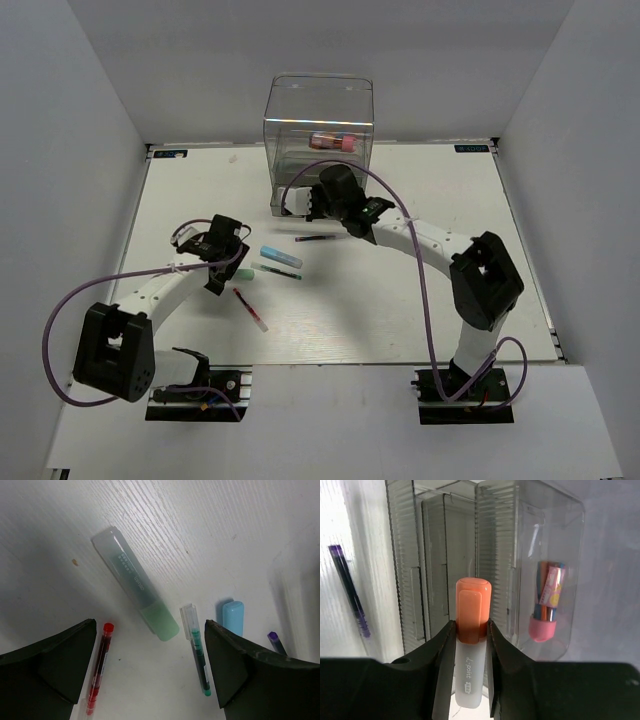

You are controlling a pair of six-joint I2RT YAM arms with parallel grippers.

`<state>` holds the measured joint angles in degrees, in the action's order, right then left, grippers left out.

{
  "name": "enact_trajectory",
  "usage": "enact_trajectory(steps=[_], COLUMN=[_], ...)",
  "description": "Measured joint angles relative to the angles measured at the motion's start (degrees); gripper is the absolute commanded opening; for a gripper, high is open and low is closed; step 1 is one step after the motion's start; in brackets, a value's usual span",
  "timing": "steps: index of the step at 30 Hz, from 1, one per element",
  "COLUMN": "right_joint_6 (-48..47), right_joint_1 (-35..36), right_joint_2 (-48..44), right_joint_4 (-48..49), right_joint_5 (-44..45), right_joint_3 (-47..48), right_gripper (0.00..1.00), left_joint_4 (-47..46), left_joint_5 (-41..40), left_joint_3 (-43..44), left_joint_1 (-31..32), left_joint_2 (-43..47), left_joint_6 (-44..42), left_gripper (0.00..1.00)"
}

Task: Sort the stationery into containers
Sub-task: Place the pen in the drawer.

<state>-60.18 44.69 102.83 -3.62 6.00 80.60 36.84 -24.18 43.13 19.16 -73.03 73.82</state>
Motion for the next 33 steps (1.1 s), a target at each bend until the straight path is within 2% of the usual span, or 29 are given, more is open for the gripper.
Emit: enact_trajectory(steps=[4,9,11,12,15,17,26,29,33], right_joint_6=[-2.01,-2.14,-2.03,-1.9,-1.31,-0.81,5.18,10.86,18.51], right_joint_1=[-0.74,-2.12,-2.58,-2.78,-3.34,-3.54,-3.65,-3.65,-3.65], right_joint_2=[2.32,4.59,5.22,5.49,6.32,6.43,3.3,-2.27,-12.55], right_joint_4=[3.34,6.62,7.3,7.67,8.24,8.13,6.99,5.05,4.72], right_joint_5=[-1.11,-1.75,-1.9,-1.92,-2.05,-2.34,-4.87,-7.34,-10.51], right_joint_3=[-0.81,-0.81,-0.81,-0.81,-0.81,-0.87,-4.31,-6.16,-10.91], right_gripper=[0.01,0.27,0.33,0.41,0.53,0.57,0.57,0.57,0.57], left_joint_4=[0.02,0.17,0.26,0.31,0.46,0.44,0.61,0.63,0.35], left_joint_5=[1.55,2.47,2.69,2.8,2.99,3.37,4.98,5.25,5.62], left_joint_3=[0.63,0.66,0.66,0.66,0.66,0.66,0.42,0.13,-1.09], left_joint_1=[-1.2,-2.12,-2.43,-2.54,-2.56,-2.56,-2.56,-2.56,-2.62], left_joint_2=[-1.9,-1.92,-1.95,-1.95,-1.92,-1.95,-1.95,-1.95,-2.67], left_joint_6=[-0.59,-1.16,-1.4,-1.49,-1.73,-1.84,-1.84,-1.79,-1.46], left_gripper=[0.99,0.99,0.99,0.99,0.99,0.99,0.99,0.99,0.89])
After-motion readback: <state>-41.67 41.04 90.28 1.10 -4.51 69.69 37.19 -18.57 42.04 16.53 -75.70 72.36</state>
